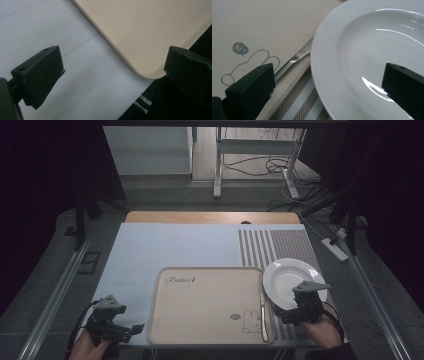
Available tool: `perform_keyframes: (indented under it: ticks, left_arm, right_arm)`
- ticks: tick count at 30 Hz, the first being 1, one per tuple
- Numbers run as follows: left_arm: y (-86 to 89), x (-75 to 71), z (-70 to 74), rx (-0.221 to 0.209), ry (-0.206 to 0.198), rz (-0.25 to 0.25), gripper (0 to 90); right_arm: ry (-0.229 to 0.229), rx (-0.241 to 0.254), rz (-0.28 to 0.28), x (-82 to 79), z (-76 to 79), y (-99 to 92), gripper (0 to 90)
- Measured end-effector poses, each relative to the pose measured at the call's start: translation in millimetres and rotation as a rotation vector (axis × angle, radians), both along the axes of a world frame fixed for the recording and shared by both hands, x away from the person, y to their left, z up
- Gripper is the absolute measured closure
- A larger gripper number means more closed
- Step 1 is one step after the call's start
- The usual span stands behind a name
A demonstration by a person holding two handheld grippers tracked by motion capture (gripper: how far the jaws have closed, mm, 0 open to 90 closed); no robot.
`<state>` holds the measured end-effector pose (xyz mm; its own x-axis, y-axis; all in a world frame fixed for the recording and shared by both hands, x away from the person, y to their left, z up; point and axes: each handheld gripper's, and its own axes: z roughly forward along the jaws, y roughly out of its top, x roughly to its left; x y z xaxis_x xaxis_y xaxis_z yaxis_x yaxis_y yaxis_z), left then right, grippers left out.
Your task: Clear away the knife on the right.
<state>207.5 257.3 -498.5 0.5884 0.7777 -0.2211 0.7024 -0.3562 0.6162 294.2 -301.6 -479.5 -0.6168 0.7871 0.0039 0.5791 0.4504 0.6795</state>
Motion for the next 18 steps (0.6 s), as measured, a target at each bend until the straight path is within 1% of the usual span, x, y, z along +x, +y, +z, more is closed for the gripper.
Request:
perform_keyframes:
  ticks: [8, 18]
  left_arm:
    - [0.3, 0.1, 0.1, -0.003, 0.002, 0.0, 2.4]
    - [0.3, 0.1, 0.2, -0.002, 0.002, 0.0, 2.4]
  right_arm:
    - [-0.002, 0.02, -0.035, -10.5, -1.9, -13.9, 0.0]
    - [-0.002, 0.041, -0.065, -22.1, -2.9, -27.1, 0.0]
